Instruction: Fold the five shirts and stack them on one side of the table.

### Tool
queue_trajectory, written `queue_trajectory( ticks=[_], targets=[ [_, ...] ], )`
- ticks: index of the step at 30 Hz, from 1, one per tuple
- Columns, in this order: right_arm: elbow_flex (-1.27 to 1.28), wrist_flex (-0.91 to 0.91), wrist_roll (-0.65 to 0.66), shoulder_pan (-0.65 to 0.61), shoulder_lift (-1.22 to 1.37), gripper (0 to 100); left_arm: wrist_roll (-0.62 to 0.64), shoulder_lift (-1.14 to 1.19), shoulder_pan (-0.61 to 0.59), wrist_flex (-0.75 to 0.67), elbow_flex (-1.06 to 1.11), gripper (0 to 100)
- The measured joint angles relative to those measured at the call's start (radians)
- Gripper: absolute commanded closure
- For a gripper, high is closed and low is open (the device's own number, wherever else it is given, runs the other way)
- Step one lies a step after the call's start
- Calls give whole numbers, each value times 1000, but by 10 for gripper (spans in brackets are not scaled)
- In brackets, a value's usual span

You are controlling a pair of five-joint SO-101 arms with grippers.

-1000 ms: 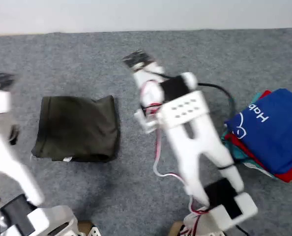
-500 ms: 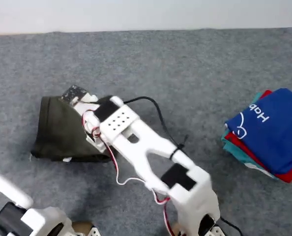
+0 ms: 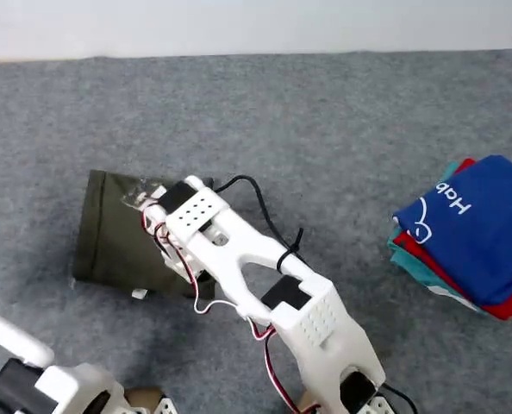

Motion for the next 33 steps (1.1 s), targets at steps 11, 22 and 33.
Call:
queue_trajectory(
  ticks=[11, 22, 33],
  targets=[
    [-275, -80, 0, 40, -14, 986, 0, 0, 18, 0, 0, 994],
    [-339, -477, 0, 203, 216, 988, 0, 0, 21, 0, 0, 994],
    [-428, -423, 0, 295, 250, 988, 0, 0, 35, 0, 0, 994]
  ],
)
